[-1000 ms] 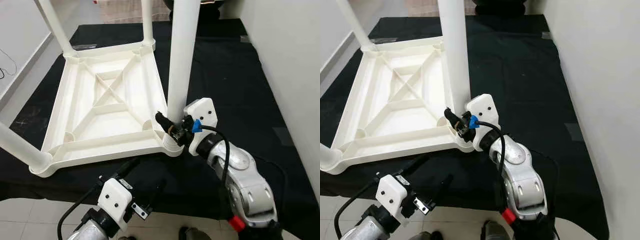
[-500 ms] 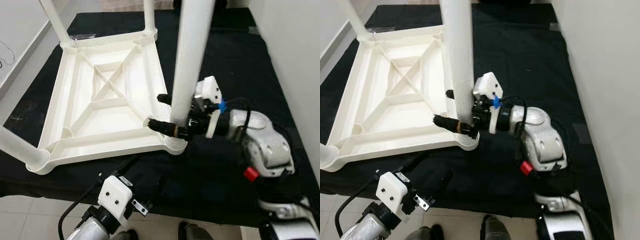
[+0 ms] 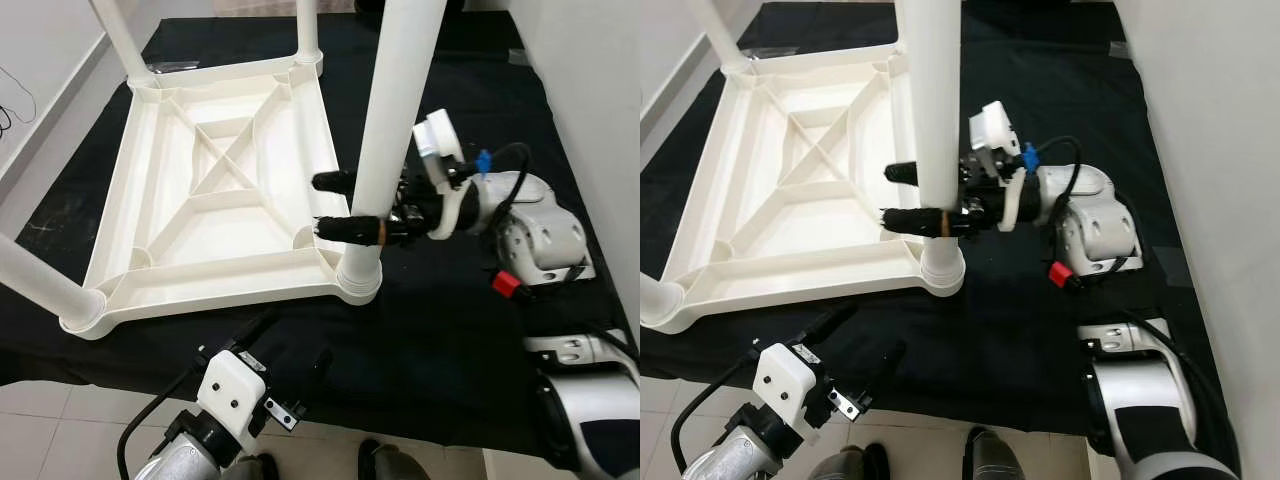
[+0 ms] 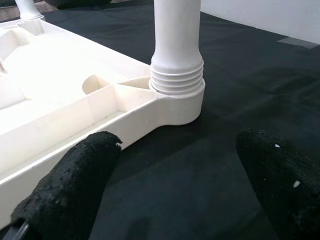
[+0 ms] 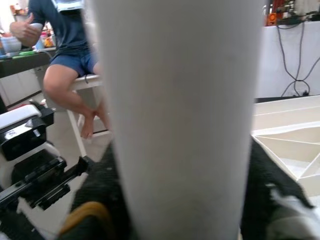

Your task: Building children table

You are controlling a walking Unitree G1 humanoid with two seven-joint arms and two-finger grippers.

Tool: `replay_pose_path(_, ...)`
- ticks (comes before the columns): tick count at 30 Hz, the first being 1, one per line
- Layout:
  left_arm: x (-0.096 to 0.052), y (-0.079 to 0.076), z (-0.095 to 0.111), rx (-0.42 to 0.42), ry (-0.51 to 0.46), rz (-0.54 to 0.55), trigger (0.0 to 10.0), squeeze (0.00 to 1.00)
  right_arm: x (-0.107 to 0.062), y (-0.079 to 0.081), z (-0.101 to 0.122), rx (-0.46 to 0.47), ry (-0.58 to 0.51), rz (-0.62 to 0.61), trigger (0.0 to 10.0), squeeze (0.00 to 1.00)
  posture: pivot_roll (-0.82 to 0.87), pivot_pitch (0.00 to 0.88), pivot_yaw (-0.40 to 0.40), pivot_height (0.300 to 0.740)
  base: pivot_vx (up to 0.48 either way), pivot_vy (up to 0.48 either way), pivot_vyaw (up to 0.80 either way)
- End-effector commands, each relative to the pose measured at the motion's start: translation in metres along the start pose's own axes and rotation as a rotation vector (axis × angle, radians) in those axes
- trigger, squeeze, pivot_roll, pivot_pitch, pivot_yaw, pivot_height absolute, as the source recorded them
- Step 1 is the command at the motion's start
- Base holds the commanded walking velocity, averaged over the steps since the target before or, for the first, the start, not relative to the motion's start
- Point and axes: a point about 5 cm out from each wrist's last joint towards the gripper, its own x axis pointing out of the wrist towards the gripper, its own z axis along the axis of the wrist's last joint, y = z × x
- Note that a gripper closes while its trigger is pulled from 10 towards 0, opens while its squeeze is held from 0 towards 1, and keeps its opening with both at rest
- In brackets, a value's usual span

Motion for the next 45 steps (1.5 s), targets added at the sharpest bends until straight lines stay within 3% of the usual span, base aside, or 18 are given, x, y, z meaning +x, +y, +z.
replay_pose_path(1, -0.004, -0.002, -0.003, 0.001, 0.020, -0.011, 10.0, 0.00, -0.006, 0.001, -0.001, -0.001, -0.024, 0.025, 0.0, 0.00, 0.06, 0.254, 0.022, 0.740, 0.000, 0.000, 0.00)
replay_pose_path(9, -0.004, -0.004, -0.003, 0.002, 0.020, -0.006, 10.0, 0.00, -0.023, 0.004, -0.005, -0.006, 0.008, -0.023, 0.0, 0.00, 0.06, 0.264, 0.011, 0.740, 0.000, 0.000, 0.00)
replay_pose_path(14, -0.006, -0.004, -0.003, 0.004, 0.023, -0.001, 10.0, 0.00, -0.024, 0.006, -0.014, 0.024, 0.030, -0.241, 0.0, 0.00, 0.06, 0.276, -0.006, 0.740, 0.000, 0.000, 0.00)
replay_pose_path(15, -0.007, -0.003, -0.003, 0.005, 0.025, 0.001, 10.0, 0.00, -0.013, 0.007, -0.037, 0.094, 0.105, -0.461, 0.0, 0.00, 0.05, 0.281, -0.016, 0.740, 0.000, 0.000, 0.00)
replay_pose_path(16, -0.008, -0.002, -0.003, 0.006, 0.027, 0.004, 10.0, 0.00, -0.007, 0.009, -0.064, 0.216, 0.151, -0.887, 0.0, 0.00, 0.04, 0.285, -0.014, 0.740, 0.000, 0.000, 0.00)
replay_pose_path(17, -0.008, -0.002, -0.003, 0.006, 0.027, 0.004, 10.0, 0.00, -0.007, 0.009, -0.064, 0.216, 0.151, -0.887, 0.0, 0.00, 0.04, 0.285, -0.014, 0.740, 0.000, 0.000, 0.00)
replay_pose_path(18, -0.009, -0.001, -0.002, 0.006, 0.027, 0.005, 10.0, 0.00, -0.010, 0.018, -0.083, 0.316, 0.208, -1.196, 0.0, 0.00, 0.04, 0.289, -0.015, 0.740, 0.000, 0.000, 0.00)
replay_pose_path(19, -0.008, -0.001, -0.001, 0.006, 0.026, 0.005, 10.0, 0.00, 0.007, 0.043, -0.097, 0.266, 0.296, -1.166, 0.0, 0.00, 0.06, 0.305, -0.003, 0.740, 0.000, 0.000, 0.00)
replay_pose_path(20, -0.008, -0.001, -0.001, 0.006, 0.026, 0.005, 10.0, 0.00, 0.007, 0.043, -0.097, 0.266, 0.296, -1.166, 0.0, 0.00, 0.06, 0.305, -0.003, 0.740, 0.000, 0.000, 0.00)
replay_pose_path(22, -0.009, 0.000, 0.000, 0.007, 0.029, 0.000, 10.0, 0.00, 0.053, 0.083, -0.104, 0.242, 0.324, -0.938, 0.0, 0.00, 0.06, 0.316, 0.023, 0.740, 0.000, 0.000, 0.00)
replay_pose_path(28, -0.008, 0.001, -0.001, 0.005, 0.035, -0.008, 10.0, 0.00, 0.067, 0.080, -0.096, 0.199, 0.311, -0.830, 0.5, 0.00, 0.06, 0.307, 0.013, 0.740, 0.000, 0.000, 0.00)
replay_pose_path(29, -0.007, 0.001, -0.001, 0.005, 0.034, -0.008, 10.0, 0.00, 0.065, 0.074, -0.091, 0.190, 0.310, -0.854, 10.0, 0.00, 0.06, 0.308, 0.005, 0.740, 0.000, 0.000, 0.00)
replay_pose_path(32, -0.007, 0.002, -0.001, 0.009, 0.030, 0.000, 10.0, 0.00, 0.065, 0.068, -0.083, 0.190, 0.282, -0.852, 10.0, 0.00, 0.06, 0.310, -0.001, 0.740, 0.000, 0.000, 0.00)
replay_pose_path(33, -0.006, 0.002, 0.000, 0.013, 0.028, 0.009, 10.0, 0.00, 0.068, 0.064, -0.073, 0.207, 0.218, -0.807, 10.0, 1.00, 0.06, 0.312, -0.006, 0.740, 0.000, 0.000, 0.00)
replay_pose_path(37, -0.004, 0.002, 0.000, 0.018, 0.024, 0.020, 10.0, 0.00, 0.074, 0.059, -0.057, 0.209, 0.108, -0.683, 10.0, 1.00, 0.07, 0.311, -0.011, 0.740, 0.000, 0.000, 0.00)
replay_pose_path(41, -0.002, 0.002, 0.000, 0.020, 0.021, 0.023, 10.0, 0.00, 0.069, 0.055, -0.033, 0.075, 0.002, -0.427, 10.0, 1.00, 0.07, 0.304, -0.012, 0.740, 0.000, 0.000, 0.00)
replay_pose_path(42, -0.001, 0.002, 0.000, 0.021, 0.020, 0.022, 10.0, 0.00, 0.062, 0.052, -0.026, 0.027, -0.006, -0.314, 10.0, 0.75, 0.07, 0.299, -0.013, 0.740, 0.000, 0.000, 0.00)
replay_pose_path(45, 0.000, 0.003, 0.000, 0.021, 0.019, 0.022, 10.0, 0.00, 0.058, 0.049, -0.021, 0.018, -0.018, -0.247, 10.0, 0.75, 0.08, 0.298, -0.015, 0.740, 0.000, 0.000, 0.00)
